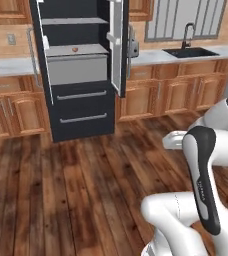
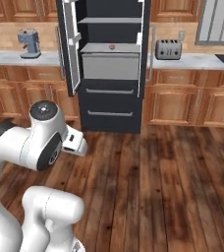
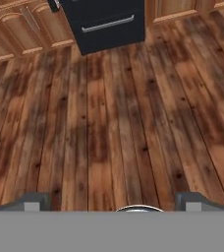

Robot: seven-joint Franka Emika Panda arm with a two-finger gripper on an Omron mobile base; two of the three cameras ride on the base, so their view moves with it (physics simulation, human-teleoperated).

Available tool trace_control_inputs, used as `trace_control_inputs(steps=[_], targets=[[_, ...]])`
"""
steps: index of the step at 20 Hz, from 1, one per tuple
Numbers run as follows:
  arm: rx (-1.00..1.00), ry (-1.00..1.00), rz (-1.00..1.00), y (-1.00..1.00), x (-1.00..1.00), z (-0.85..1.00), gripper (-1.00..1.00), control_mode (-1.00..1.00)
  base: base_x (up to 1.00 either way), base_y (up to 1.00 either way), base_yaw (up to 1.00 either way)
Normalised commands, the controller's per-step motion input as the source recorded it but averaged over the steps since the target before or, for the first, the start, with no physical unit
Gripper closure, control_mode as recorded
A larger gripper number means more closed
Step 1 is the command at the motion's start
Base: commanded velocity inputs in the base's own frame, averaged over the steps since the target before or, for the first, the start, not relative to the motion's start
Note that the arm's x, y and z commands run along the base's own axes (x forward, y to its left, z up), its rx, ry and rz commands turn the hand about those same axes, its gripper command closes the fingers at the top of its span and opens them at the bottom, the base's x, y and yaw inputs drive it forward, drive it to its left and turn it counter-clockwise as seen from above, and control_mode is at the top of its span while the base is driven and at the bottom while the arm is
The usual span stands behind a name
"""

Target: Retrieve the tangerine and peach from the fridge and place them into the bowl on the dining table.

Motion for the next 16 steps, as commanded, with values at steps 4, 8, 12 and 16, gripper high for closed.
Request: trace_control_inputs(steps=[4,8,12,16], targets=[[0.0,0.0,0.0,0.0,0.0,0.0,-1.0,1.0,1.0,0.0,0.2],[0.0,0.0,0.0,0.0,0.0,0.0,-1.0,1.0,1.0,0.01,0.27],[0.0,0.0,0.0,0.0,0.0,0.0,-1.0,1.0,1.0,0.0,0.28],[0.0,0.0,0.0,0.0,0.0,0.0,-1.0,1.0,0.96,-0.08,0.2]])
